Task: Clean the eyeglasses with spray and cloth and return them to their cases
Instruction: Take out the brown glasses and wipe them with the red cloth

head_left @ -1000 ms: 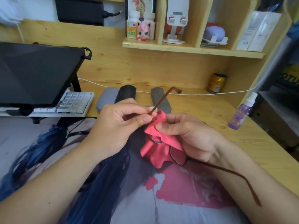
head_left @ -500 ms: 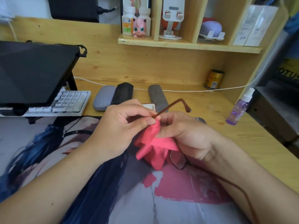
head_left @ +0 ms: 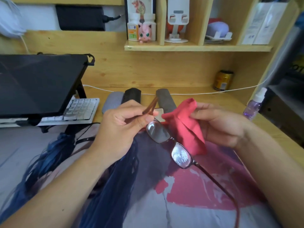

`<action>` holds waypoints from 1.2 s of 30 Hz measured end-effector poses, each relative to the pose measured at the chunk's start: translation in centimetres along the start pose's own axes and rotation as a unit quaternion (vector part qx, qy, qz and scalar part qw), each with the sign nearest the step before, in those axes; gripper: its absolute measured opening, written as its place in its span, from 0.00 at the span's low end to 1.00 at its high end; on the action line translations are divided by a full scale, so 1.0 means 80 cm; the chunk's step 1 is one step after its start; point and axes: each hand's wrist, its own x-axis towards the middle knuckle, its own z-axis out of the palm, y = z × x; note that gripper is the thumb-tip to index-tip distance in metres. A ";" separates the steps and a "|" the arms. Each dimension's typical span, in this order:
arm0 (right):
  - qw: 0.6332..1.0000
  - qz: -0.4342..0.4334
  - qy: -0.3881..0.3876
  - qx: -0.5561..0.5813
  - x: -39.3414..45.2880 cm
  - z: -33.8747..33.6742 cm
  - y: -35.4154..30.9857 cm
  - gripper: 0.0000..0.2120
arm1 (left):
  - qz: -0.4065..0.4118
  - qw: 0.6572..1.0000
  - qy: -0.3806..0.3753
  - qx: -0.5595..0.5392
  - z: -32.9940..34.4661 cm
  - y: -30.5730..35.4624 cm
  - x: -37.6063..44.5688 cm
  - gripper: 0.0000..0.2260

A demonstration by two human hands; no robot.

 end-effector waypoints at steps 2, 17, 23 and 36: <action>0.998 0.038 -0.031 -0.027 -0.002 -0.007 -0.001 0.10 | 0.012 1.000 0.001 0.008 0.000 0.000 -0.001 0.10; 0.973 0.123 -0.167 -0.101 -0.010 0.028 0.010 0.17 | 0.033 0.999 -0.022 -0.001 0.002 0.004 -0.001 0.08; 0.975 0.084 -0.109 -0.173 0.000 0.050 0.028 0.09 | 0.020 0.998 -0.031 0.047 0.004 0.003 -0.003 0.05; 0.997 0.022 0.029 -0.070 0.009 0.059 0.038 0.15 | -0.010 0.997 -0.015 0.078 0.027 -0.001 -0.004 0.05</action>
